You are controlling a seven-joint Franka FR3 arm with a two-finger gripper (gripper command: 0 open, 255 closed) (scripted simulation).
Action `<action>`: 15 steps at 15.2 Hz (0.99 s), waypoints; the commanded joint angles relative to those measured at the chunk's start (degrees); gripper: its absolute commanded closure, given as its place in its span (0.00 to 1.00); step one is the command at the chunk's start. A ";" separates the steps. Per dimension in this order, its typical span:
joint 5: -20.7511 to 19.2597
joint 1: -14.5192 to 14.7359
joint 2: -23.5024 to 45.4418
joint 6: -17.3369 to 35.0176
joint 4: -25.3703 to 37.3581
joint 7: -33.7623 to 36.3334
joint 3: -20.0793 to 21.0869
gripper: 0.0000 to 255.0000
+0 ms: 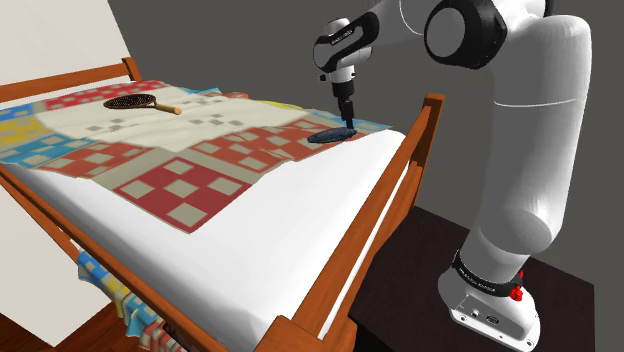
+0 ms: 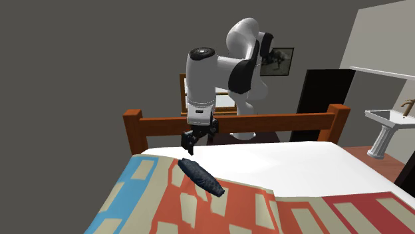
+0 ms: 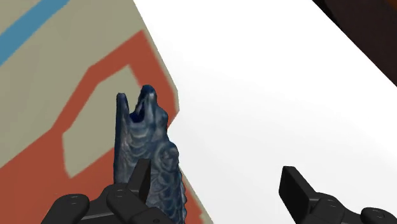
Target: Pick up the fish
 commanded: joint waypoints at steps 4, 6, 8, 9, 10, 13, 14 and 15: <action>2.46 -2.48 12.12 -2.04 13.99 -8.37 2.06 0.00; 2.54 -2.53 12.51 -0.70 13.03 -8.32 2.19 0.00; 2.66 -2.54 12.95 0.61 12.14 -8.29 2.27 0.00; 2.72 -2.55 13.19 1.26 11.71 -8.28 2.32 0.00; 2.79 -2.56 13.44 1.91 11.31 -8.27 2.36 0.00; 2.90 -2.58 13.85 2.91 10.70 -8.26 2.43 0.00; 2.91 -2.58 13.91 2.88 10.78 -8.24 2.44 1.00; 2.91 -2.57 13.88 2.89 10.75 -8.24 2.44 1.00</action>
